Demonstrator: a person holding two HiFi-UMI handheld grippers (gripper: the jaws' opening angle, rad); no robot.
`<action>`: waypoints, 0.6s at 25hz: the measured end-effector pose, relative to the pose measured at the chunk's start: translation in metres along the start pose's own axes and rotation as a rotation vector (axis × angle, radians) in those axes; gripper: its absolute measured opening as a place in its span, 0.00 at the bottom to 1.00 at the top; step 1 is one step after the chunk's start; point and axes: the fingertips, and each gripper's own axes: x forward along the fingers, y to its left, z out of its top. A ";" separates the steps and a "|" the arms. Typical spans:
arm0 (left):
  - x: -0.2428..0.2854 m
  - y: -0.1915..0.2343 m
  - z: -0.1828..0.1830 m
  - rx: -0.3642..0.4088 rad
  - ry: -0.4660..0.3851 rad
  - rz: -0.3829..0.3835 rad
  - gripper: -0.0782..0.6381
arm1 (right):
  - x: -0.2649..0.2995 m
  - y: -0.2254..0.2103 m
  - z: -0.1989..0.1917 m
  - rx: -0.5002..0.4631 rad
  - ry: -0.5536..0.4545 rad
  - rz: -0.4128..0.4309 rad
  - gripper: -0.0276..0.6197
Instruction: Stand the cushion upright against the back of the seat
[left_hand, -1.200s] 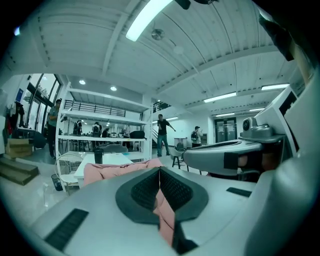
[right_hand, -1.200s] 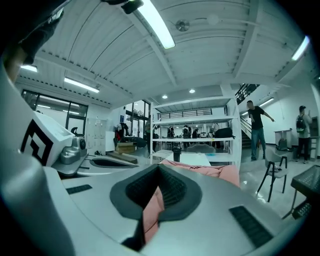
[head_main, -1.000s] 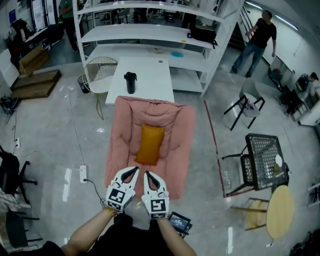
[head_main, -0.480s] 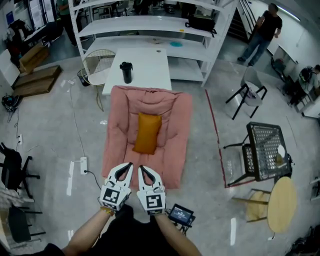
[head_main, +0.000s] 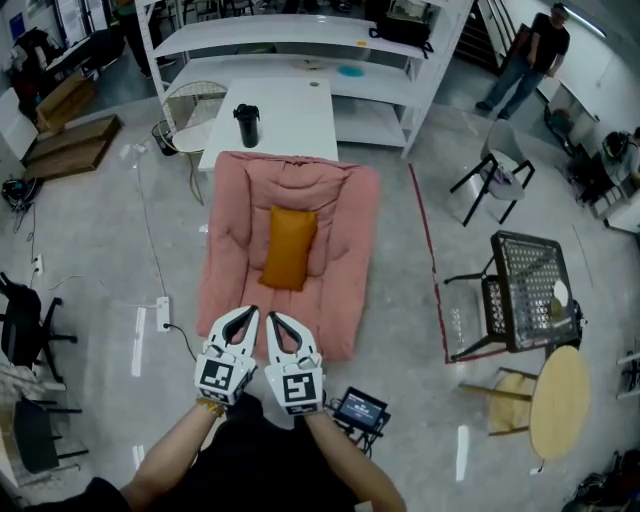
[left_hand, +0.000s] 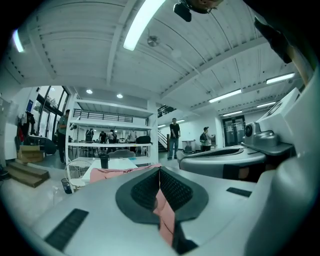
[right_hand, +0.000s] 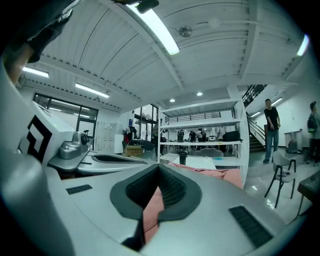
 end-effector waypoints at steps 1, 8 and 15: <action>0.001 0.001 -0.001 0.006 0.002 -0.004 0.13 | 0.001 -0.001 0.001 0.002 -0.003 -0.004 0.06; 0.002 0.001 -0.008 0.003 0.024 -0.032 0.13 | 0.005 -0.002 0.001 0.013 -0.002 -0.024 0.06; 0.008 -0.001 -0.020 -0.009 0.038 -0.049 0.13 | 0.012 -0.013 -0.007 0.020 0.013 -0.036 0.06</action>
